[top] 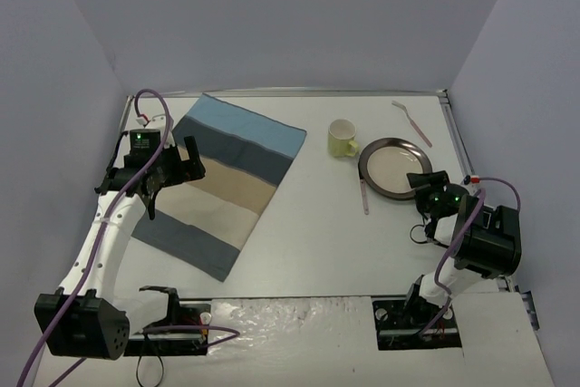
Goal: Set the dinner table for one person
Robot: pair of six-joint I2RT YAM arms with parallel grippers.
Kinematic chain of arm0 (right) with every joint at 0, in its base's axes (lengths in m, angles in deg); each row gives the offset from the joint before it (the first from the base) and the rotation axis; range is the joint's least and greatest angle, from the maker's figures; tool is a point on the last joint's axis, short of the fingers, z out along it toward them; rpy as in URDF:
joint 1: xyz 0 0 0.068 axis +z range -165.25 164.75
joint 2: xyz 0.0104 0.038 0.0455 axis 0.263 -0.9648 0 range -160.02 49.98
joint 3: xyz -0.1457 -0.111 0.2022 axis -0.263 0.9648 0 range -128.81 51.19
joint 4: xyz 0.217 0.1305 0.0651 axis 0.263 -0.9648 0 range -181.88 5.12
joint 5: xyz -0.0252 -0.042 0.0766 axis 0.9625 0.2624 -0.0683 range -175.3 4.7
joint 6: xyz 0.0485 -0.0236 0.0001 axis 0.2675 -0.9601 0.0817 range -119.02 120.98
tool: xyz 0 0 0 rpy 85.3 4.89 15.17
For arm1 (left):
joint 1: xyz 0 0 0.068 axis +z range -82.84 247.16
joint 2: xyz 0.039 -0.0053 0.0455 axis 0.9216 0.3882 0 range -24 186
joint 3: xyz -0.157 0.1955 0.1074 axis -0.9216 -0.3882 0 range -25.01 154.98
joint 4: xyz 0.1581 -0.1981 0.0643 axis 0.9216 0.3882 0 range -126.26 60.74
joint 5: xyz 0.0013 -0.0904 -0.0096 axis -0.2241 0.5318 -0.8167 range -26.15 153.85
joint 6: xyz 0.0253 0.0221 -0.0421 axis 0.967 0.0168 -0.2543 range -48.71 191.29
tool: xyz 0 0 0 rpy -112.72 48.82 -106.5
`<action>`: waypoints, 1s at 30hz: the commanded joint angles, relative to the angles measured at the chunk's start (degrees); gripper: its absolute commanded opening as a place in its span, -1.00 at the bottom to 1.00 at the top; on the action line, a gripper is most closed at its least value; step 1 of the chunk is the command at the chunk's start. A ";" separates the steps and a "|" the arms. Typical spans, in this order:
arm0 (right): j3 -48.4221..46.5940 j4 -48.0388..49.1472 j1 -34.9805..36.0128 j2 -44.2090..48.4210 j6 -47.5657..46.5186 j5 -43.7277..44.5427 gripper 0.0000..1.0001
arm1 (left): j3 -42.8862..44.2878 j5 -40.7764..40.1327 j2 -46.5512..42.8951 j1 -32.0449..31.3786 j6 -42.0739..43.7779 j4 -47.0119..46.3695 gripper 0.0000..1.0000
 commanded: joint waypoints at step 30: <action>-6.78 -21.65 -1.05 30.15 10.52 0.95 -1.00 | 3.42 7.52 -0.72 -1.30 -4.26 -4.78 0.94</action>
